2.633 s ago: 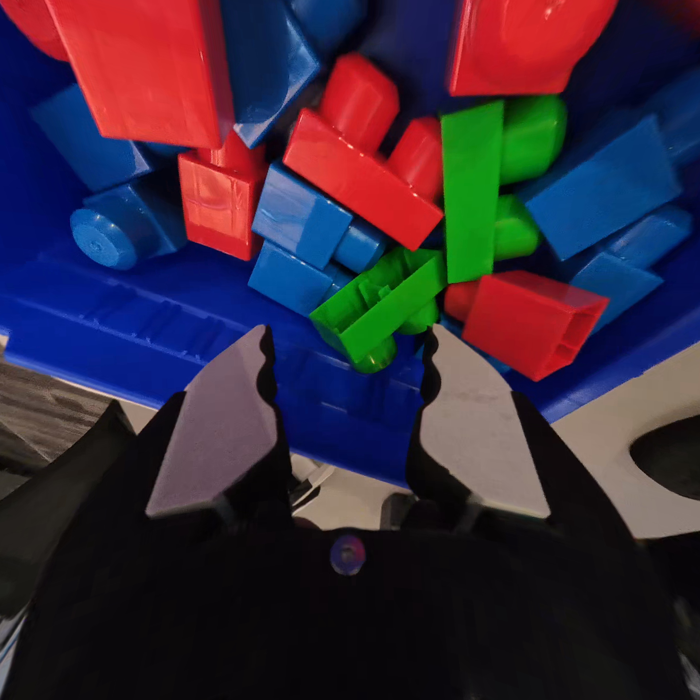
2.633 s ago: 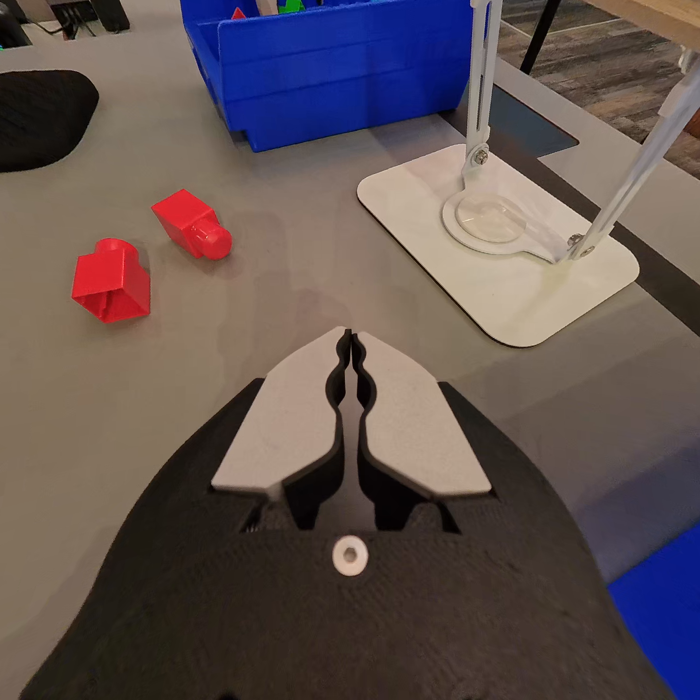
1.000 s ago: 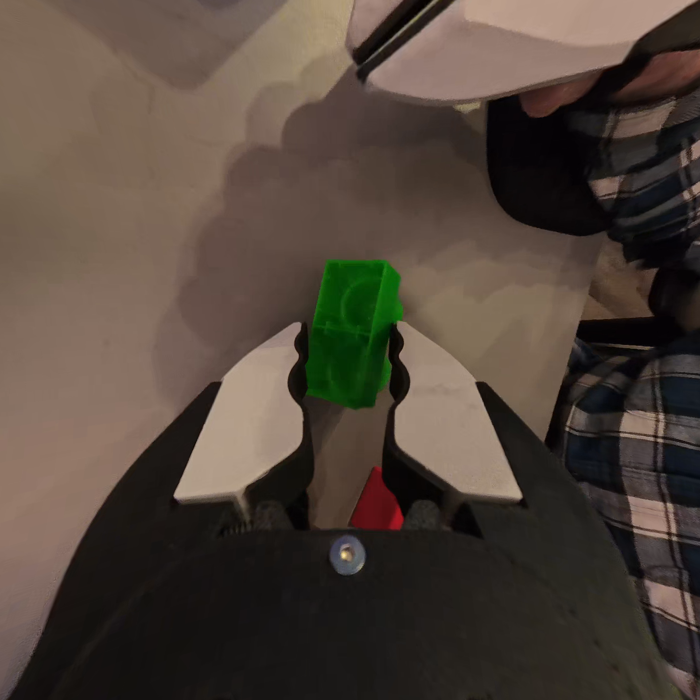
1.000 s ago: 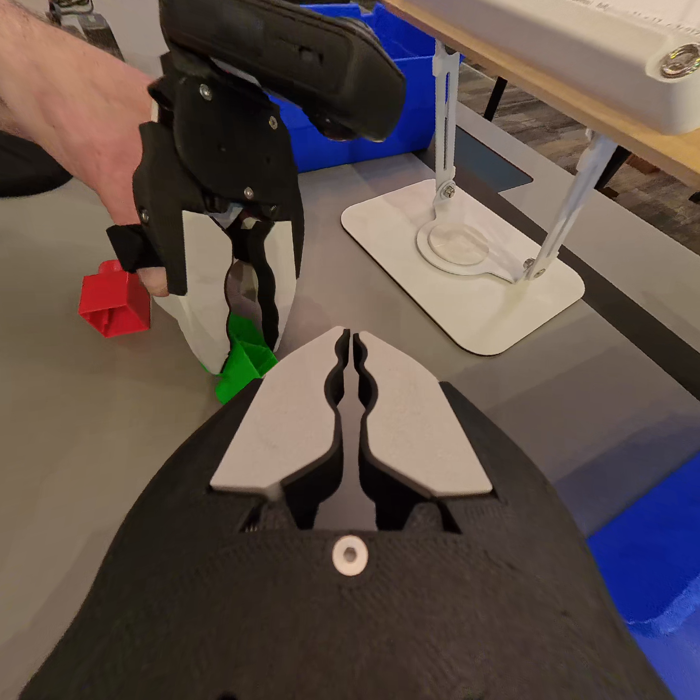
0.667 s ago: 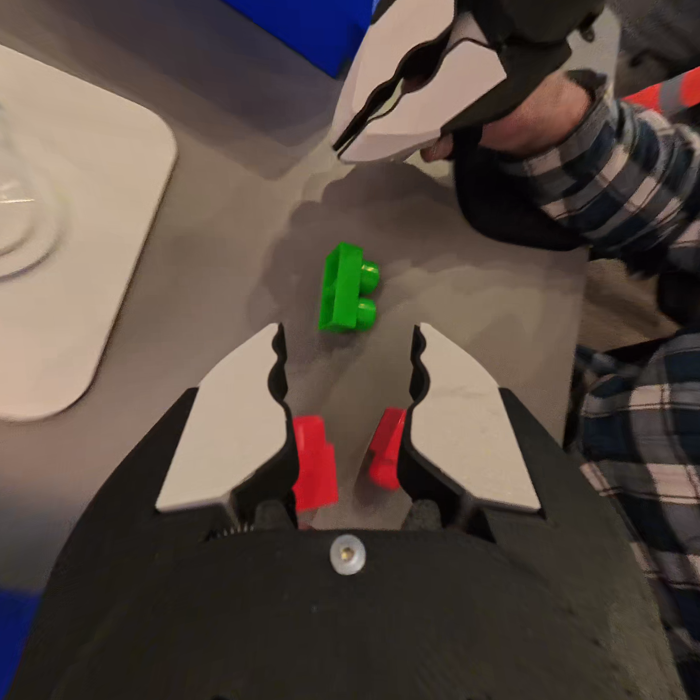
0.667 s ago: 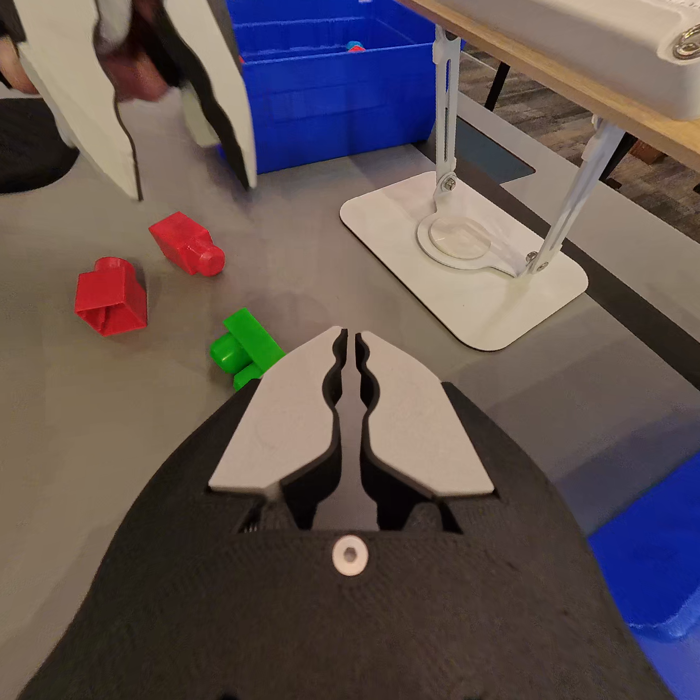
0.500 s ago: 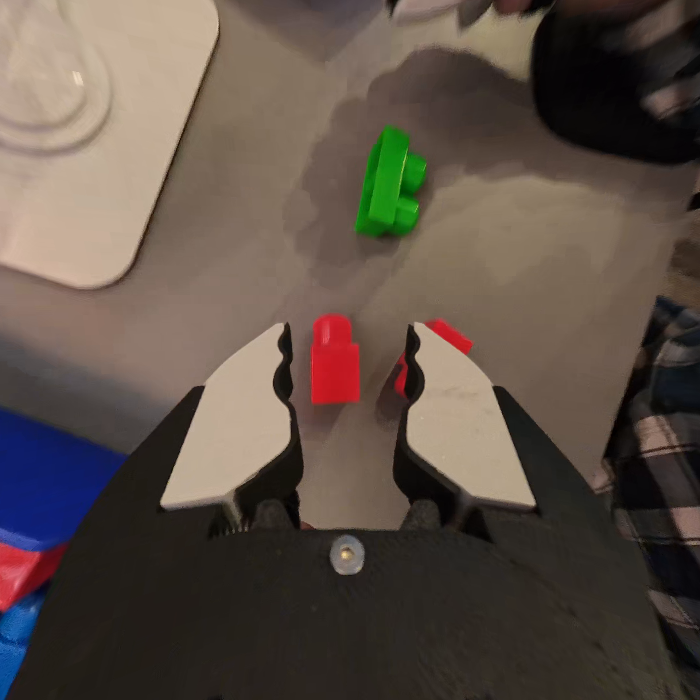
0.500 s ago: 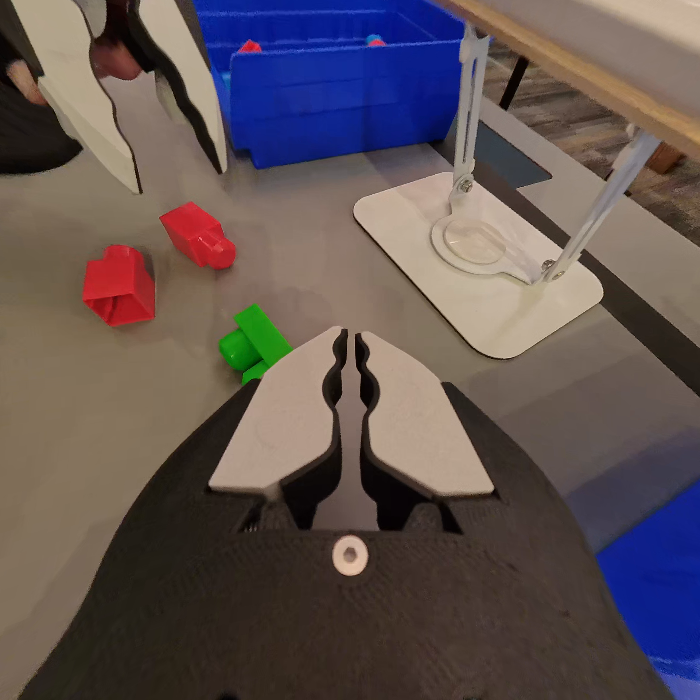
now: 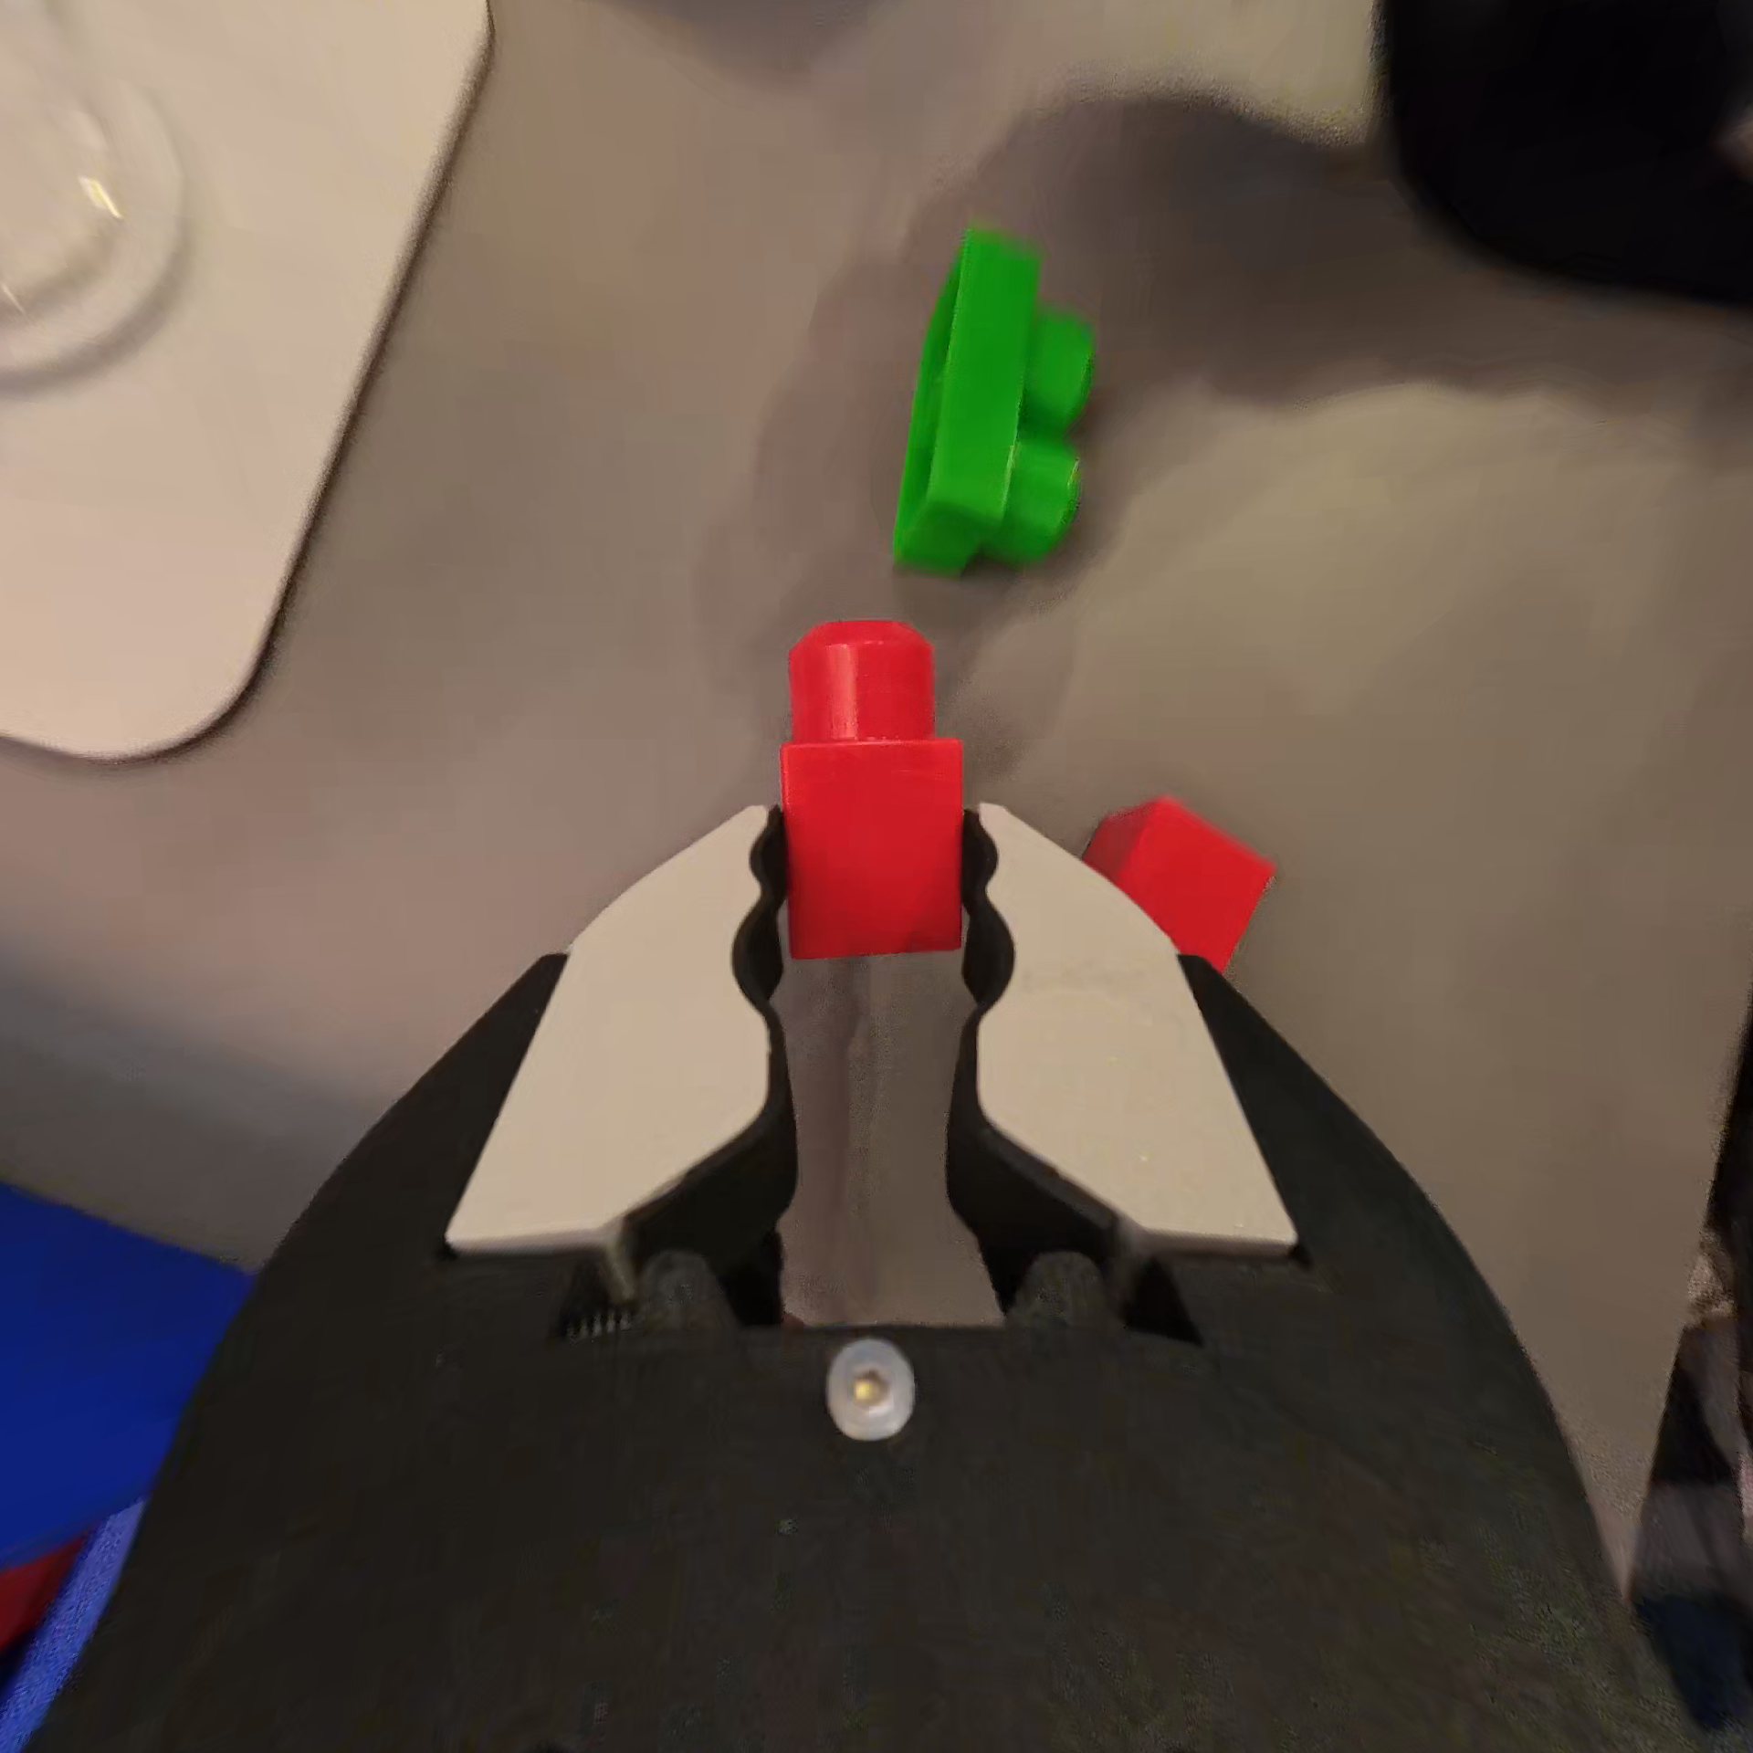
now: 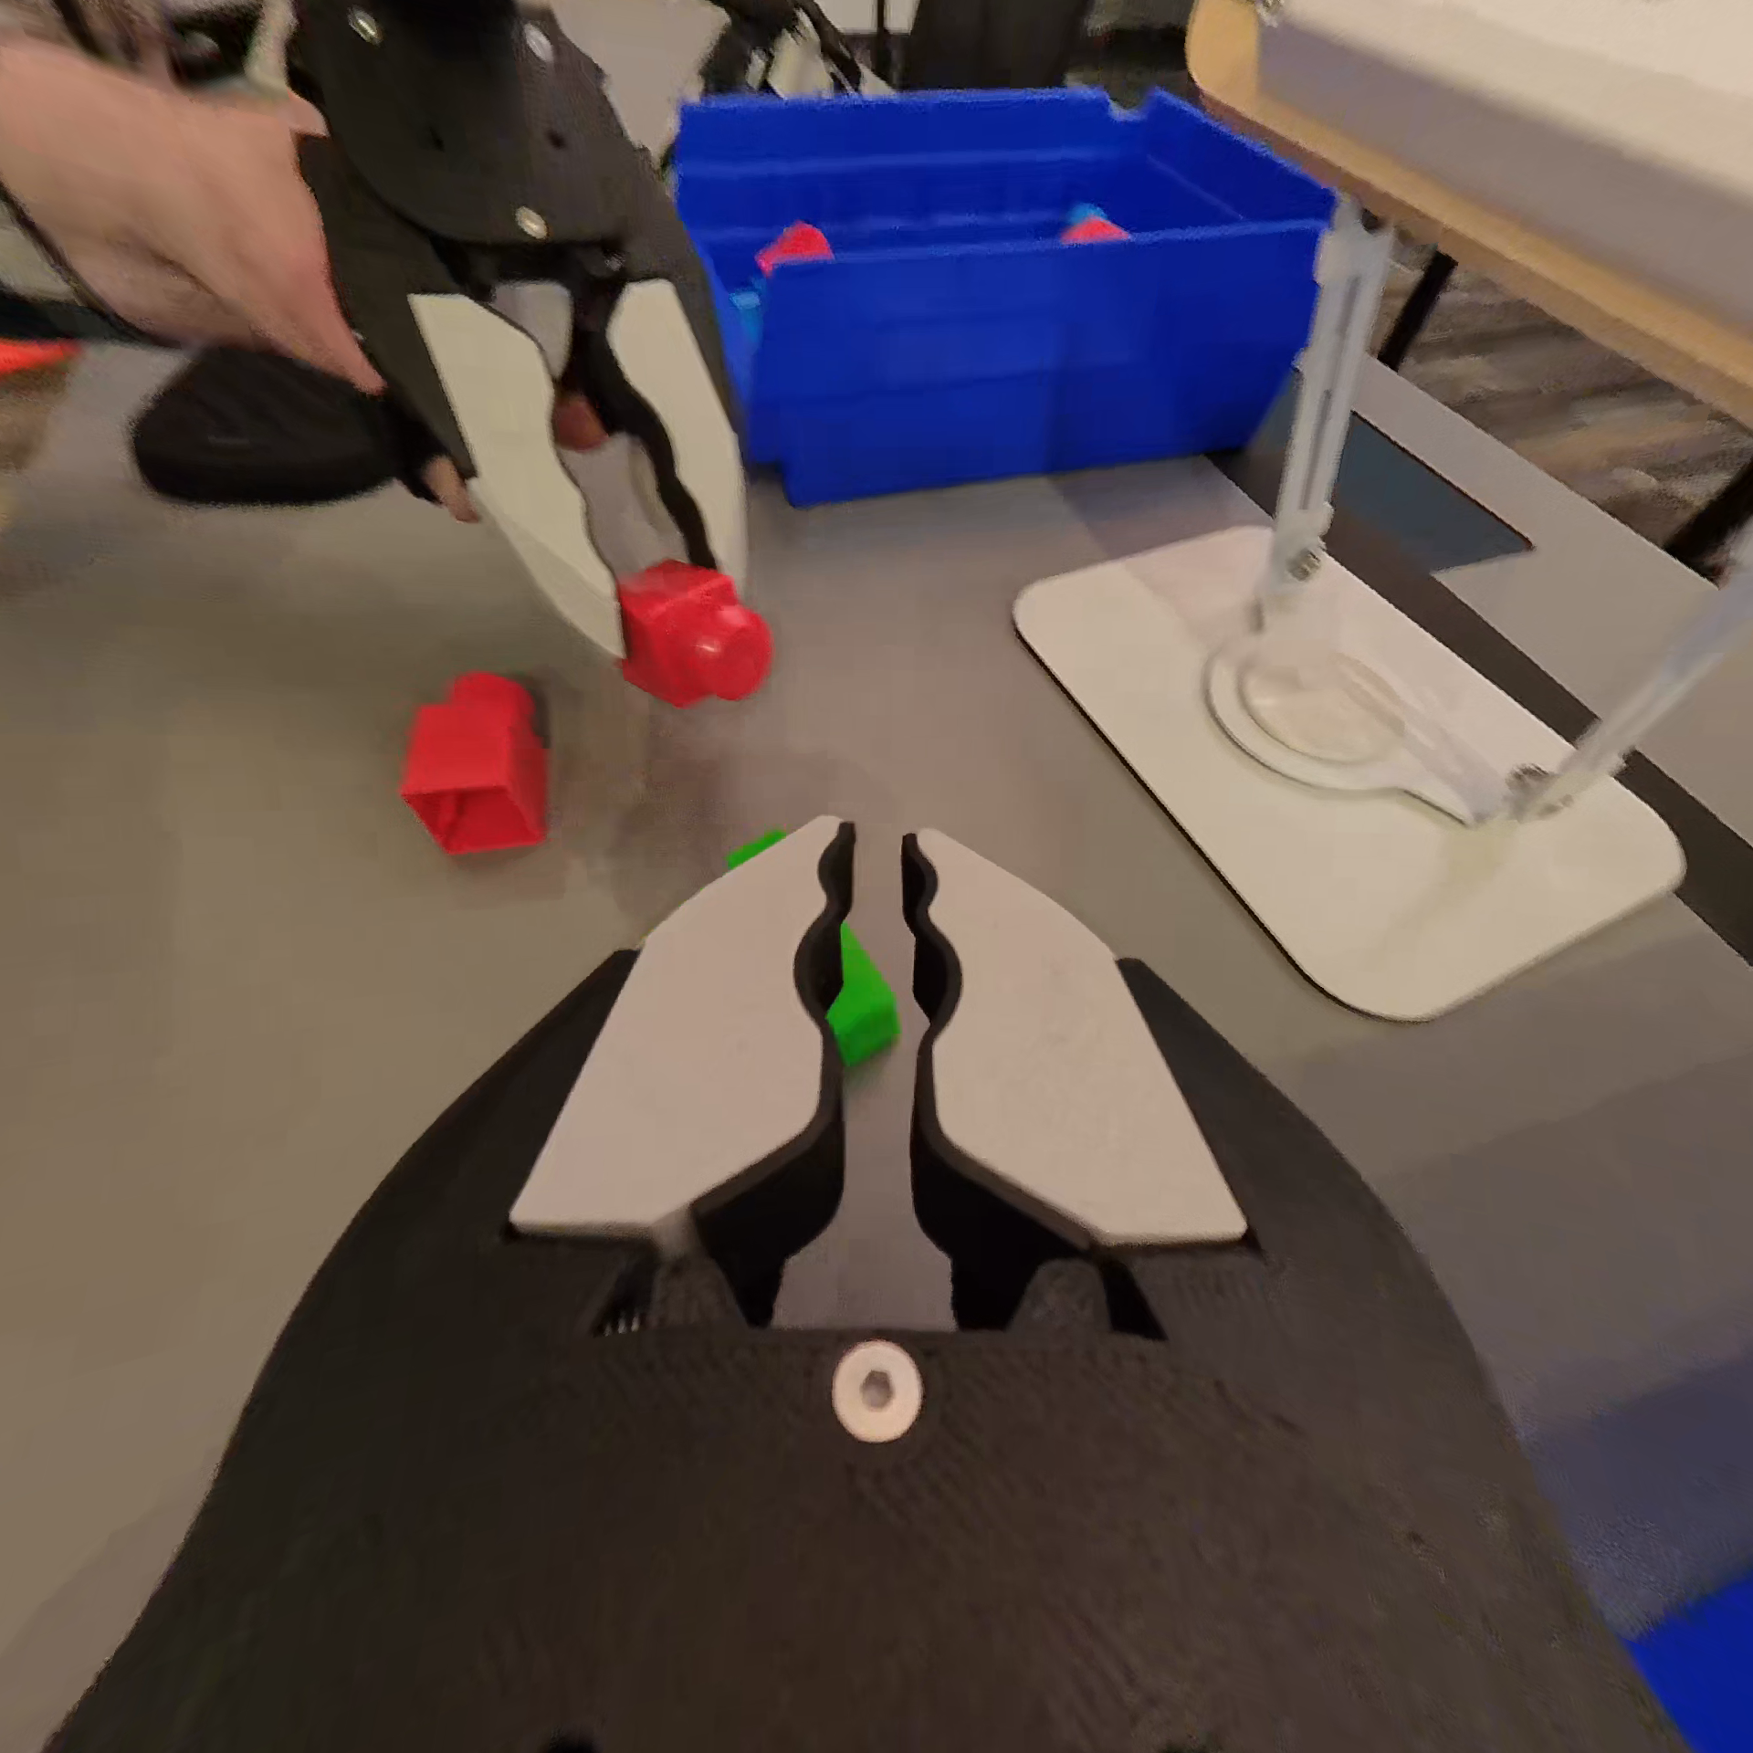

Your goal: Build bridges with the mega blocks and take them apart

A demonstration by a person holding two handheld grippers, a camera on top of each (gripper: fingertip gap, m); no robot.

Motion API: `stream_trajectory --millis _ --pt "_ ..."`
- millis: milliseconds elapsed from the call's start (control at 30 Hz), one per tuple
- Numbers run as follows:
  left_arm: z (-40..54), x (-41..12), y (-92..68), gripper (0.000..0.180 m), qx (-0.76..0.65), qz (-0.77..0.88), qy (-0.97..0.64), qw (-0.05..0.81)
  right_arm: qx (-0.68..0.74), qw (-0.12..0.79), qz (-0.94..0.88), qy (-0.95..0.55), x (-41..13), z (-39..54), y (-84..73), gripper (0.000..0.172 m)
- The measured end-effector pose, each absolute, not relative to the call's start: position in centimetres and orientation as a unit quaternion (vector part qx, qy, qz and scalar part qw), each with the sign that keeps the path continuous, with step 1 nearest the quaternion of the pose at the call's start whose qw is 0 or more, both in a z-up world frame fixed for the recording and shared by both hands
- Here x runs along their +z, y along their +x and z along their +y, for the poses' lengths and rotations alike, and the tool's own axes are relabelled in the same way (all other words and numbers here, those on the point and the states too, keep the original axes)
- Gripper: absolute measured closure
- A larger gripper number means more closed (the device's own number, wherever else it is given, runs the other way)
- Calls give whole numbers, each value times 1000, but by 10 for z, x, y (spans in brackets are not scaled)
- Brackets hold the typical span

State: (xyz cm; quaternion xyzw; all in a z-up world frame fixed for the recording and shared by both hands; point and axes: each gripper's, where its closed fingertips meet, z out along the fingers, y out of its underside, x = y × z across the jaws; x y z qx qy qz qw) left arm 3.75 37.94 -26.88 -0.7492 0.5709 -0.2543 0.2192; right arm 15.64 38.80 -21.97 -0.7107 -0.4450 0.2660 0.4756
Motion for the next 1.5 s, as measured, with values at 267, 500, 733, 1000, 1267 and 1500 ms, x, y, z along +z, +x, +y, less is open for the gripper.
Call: stream_trajectory --millis 267,500,733,1000,1267,1500 --pt "384 -214 76 146 -304 533 -668 422 470 435 -340 -689 -186 371 117 126" --pt "366 -211 109 146 -202 589 -620 478 494 378 -304 -722 -201 374 103 137" --pt "365 -209 64 130 -169 597 -651 437 409 349 -414 -735 -197 369 89 137" --pt "327 -270 12 121 -185 664 -668 279 210 243 -610 -725 -264 371 60 137" --pt "314 -310 24 145 -192 702 -651 216 126 241 -652 -708 -276 375 52 115" --pt "312 -287 22 147 -175 701 -661 200 223 293 -661 -654 -224 319 56 128"
